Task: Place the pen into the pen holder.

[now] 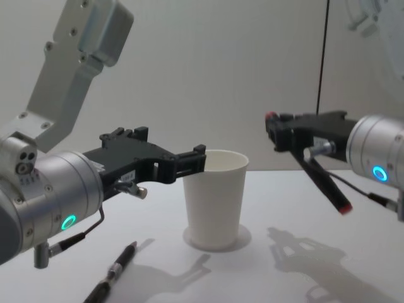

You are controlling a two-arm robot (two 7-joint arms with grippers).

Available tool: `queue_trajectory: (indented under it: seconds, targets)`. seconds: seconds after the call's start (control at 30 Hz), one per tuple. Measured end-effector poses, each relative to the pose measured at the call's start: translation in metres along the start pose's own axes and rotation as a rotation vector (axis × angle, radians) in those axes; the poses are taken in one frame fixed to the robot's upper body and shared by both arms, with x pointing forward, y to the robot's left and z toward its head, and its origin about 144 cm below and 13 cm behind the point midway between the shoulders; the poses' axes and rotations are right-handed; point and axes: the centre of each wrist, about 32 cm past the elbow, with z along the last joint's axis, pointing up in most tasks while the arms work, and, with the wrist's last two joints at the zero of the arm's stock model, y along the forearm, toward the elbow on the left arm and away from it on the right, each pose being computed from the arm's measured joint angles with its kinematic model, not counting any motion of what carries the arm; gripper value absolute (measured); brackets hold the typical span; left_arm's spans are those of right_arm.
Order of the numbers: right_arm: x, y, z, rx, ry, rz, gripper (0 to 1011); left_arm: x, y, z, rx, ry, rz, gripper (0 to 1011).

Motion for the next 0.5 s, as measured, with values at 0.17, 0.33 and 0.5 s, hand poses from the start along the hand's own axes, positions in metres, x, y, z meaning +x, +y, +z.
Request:
queue_trajectory:
  seconds: [0.17,0.33,0.5]
  targets:
    - [0.005,0.002,0.0,0.089,-0.019,0.032,161,0.0,0.0,0.0,0.0,0.0,0.0,1004]
    - [0.01,0.005,0.001,0.172,-0.034,0.066,161,0.0,0.0,0.0,0.0,0.0,0.0,1004]
    - [0.016,0.01,0.001,0.262,-0.054,0.107,161,0.0,0.0,0.0,0.0,0.0,0.0,1004]
